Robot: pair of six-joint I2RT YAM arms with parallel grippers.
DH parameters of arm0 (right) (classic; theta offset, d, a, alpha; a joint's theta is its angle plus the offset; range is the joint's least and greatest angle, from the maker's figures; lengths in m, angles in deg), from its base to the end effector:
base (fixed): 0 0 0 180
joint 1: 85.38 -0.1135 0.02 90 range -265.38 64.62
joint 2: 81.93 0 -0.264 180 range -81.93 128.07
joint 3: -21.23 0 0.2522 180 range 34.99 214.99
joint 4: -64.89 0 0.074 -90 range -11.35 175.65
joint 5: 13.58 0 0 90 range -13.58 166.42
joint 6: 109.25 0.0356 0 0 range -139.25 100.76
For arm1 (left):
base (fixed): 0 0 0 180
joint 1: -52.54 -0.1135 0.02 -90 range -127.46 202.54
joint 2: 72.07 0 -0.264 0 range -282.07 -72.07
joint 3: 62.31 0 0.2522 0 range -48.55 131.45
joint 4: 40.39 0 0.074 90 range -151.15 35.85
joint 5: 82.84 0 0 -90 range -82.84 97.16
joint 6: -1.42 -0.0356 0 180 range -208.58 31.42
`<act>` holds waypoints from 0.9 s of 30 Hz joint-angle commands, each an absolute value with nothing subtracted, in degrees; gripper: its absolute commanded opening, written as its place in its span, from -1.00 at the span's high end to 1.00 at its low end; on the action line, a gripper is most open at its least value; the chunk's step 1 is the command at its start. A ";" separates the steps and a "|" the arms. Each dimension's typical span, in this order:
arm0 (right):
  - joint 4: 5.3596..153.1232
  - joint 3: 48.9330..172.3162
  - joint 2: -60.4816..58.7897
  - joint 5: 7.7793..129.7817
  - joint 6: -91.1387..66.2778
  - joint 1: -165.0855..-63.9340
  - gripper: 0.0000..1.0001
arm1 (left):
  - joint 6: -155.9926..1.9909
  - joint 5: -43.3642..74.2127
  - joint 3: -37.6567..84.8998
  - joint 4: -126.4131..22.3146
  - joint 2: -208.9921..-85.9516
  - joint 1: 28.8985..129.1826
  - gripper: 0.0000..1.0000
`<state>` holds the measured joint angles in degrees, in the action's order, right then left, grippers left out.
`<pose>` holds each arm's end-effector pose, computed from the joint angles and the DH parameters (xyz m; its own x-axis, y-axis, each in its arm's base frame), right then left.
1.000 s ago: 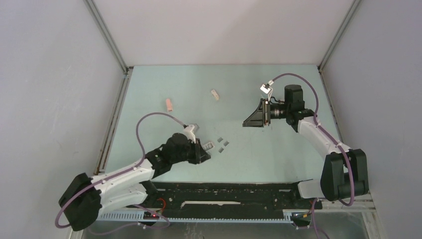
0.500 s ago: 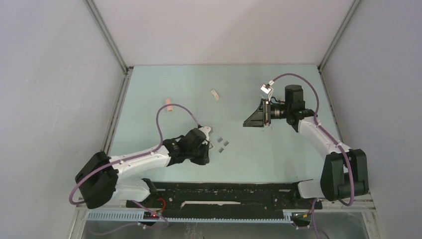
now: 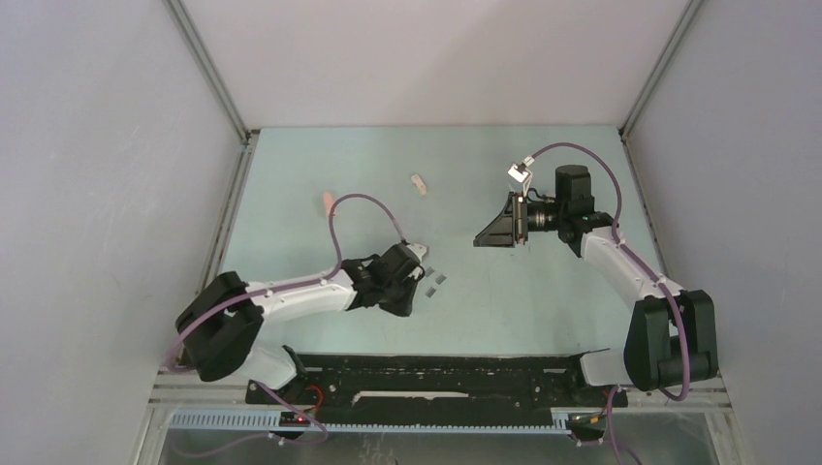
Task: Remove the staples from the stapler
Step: Place the staple at the center of the board.
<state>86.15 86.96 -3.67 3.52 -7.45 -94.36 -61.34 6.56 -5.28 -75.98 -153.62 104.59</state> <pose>0.2739 0.0777 0.2703 -0.7076 -0.0509 -0.7048 -0.7006 0.1807 0.6903 0.1634 -0.2090 0.1749 -0.8335 0.3245 -0.4472 0.4542 0.8633 -0.2200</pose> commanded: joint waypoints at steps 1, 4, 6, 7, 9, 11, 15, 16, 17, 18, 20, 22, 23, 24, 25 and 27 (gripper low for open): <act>86.03 89.13 -5.02 2.88 -8.98 -93.91 -0.12 | -63.16 3.35 -0.77 -76.70 -155.82 106.28 0.63; 86.03 89.08 -5.05 2.86 -9.07 -93.91 -0.12 | -63.13 1.86 0.23 -77.03 -157.57 107.65 0.61; 86.03 89.17 -5.04 2.80 -9.05 -93.82 -0.12 | -63.07 0.82 0.69 -77.07 -158.43 108.53 0.58; 86.03 89.10 -4.99 2.80 -9.05 -93.82 -0.12 | -63.10 0.68 0.82 -77.13 -158.80 108.91 0.57; 85.98 89.13 -5.02 2.70 -9.05 -93.82 -0.12 | -62.97 0.64 1.02 -77.23 -159.38 109.58 0.50; 86.09 89.10 -4.99 2.76 -9.05 -93.87 -0.12 | -62.66 0.23 1.02 -77.18 -158.97 110.04 0.42; 86.26 89.08 -4.97 2.68 -9.27 -93.84 -0.12 | -61.58 -1.89 0.21 -77.05 -154.23 110.47 0.37; 86.29 89.08 -5.02 2.75 -9.35 -93.82 -0.12 | -61.33 -2.55 -0.22 -76.82 -152.29 110.46 0.36; 86.41 89.12 -5.02 2.73 -9.55 -93.83 -0.12 | -61.03 -3.32 -0.82 -76.38 -150.29 110.51 0.33; 86.58 89.13 -5.06 2.75 -9.84 -93.90 -0.12 | -60.56 -4.28 -1.66 -75.71 -148.18 110.47 0.26; 87.00 89.13 -5.19 3.02 -10.59 -94.03 -0.12 | -59.64 -6.71 -4.23 -73.73 -143.70 110.46 0.09; 87.65 89.13 -5.67 3.38 -11.71 -94.26 -0.12 | -58.71 -9.07 -7.80 -70.90 -139.05 110.46 -0.03; 88.14 89.13 -6.07 3.77 -12.70 -94.45 -0.12 | -57.95 -10.22 -9.63 -69.45 -136.69 110.46 -0.11; 88.52 89.13 -6.34 4.15 -13.54 -94.71 -0.12 | -57.23 -11.17 -11.58 -67.90 -134.38 110.46 -0.19; 88.83 89.14 -6.68 4.39 -14.28 -95.04 -0.13 | -56.43 -11.86 -13.57 -66.01 -132.12 110.46 -0.27; 89.78 89.15 -7.28 4.84 -16.08 -95.82 -0.13 | -54.93 -12.88 -18.30 -61.81 -127.06 110.47 -0.47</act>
